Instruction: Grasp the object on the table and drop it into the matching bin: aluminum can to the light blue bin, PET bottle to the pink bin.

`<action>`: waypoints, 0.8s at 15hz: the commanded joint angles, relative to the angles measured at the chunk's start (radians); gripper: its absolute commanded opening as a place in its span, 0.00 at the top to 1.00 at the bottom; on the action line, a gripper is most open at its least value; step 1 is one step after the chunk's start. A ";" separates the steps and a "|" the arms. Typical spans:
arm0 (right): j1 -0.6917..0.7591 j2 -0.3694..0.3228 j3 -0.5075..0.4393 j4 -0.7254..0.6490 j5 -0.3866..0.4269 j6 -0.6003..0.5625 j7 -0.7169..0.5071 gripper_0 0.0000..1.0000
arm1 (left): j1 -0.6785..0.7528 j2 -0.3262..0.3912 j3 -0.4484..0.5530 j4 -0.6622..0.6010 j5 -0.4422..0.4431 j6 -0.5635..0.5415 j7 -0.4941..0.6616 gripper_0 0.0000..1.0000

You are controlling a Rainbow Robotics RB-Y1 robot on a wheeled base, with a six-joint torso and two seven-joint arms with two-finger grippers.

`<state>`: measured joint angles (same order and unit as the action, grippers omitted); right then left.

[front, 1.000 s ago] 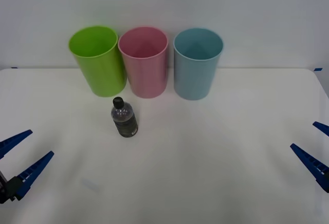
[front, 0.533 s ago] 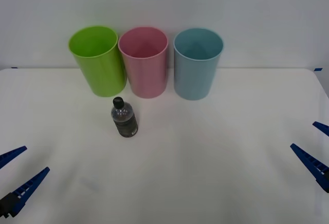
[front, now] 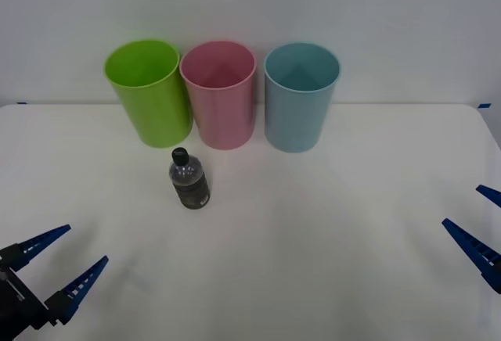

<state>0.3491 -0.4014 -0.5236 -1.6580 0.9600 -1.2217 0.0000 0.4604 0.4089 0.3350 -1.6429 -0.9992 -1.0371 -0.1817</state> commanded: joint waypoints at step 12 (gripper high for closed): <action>0.000 0.000 0.000 0.000 0.000 0.000 0.000 0.00 | -0.261 -0.105 -0.099 0.186 -0.174 0.068 -0.025 0.00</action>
<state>0.3491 -0.4014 -0.5236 -1.6580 0.9600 -1.2217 0.0000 0.2177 0.3038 0.2435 -1.4799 -1.1735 -0.9694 -0.2084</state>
